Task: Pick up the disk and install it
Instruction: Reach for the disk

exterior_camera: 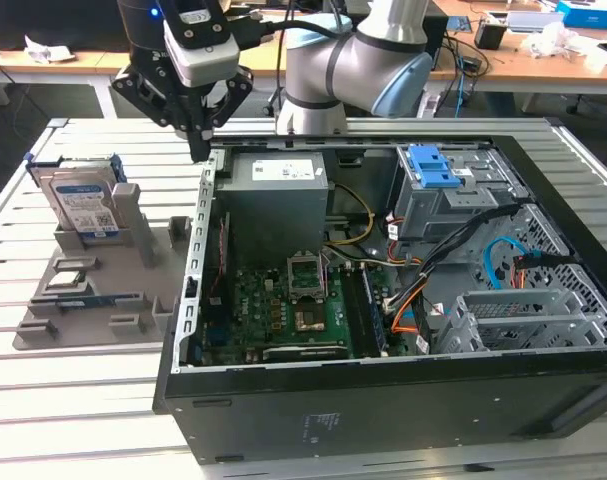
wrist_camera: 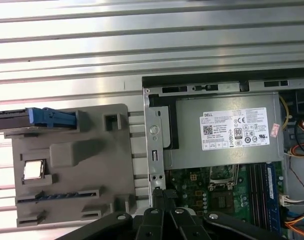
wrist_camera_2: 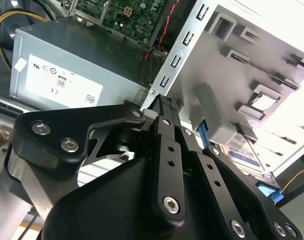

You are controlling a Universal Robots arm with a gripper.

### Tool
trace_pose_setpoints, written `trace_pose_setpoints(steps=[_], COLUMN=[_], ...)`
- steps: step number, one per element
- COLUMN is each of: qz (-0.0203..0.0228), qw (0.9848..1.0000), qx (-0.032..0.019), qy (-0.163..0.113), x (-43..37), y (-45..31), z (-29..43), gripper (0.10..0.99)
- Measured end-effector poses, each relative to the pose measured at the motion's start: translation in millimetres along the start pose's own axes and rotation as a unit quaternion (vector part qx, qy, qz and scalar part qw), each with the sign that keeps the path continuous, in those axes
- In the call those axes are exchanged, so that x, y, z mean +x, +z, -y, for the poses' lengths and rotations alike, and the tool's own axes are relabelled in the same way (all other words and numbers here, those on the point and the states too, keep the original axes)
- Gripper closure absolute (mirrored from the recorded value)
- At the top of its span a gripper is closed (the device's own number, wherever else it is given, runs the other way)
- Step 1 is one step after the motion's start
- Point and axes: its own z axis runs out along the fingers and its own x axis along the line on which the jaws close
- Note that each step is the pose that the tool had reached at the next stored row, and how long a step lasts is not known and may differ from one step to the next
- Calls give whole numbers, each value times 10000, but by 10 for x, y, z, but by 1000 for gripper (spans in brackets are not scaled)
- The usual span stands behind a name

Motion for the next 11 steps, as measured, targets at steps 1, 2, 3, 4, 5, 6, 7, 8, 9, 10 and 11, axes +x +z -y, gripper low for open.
trace_pose_setpoints(steps=[1, 2, 3, 4, 5, 6, 7, 8, 9, 10, 11], qz=[0, 0, 0, 0, 0, 0, 0, 0, 0, 0, 0], qw=[10000, 10000, 10000, 10000, 10000, 10000, 10000, 10000, 10000, 10000, 10000], qx=[0, 0, 0, 0, 0, 0, 0, 0, 0, 0, 0], qy=[0, 0, 0, 0, -1, 0, -1, -1, 0, 0, 0], x=[18, 35, 51, 68, 84, 103, 129, 151, 178, 202, 241], y=[0, -1, -1, -2, -2, -3, -3, -4, -5, -5, -6], z=[1, 3, 4, 5, 6, 8, 10, 11, 13, 15, 18], gripper=[980, 980, 980, 980, 980, 980, 980, 980, 980, 980, 980])
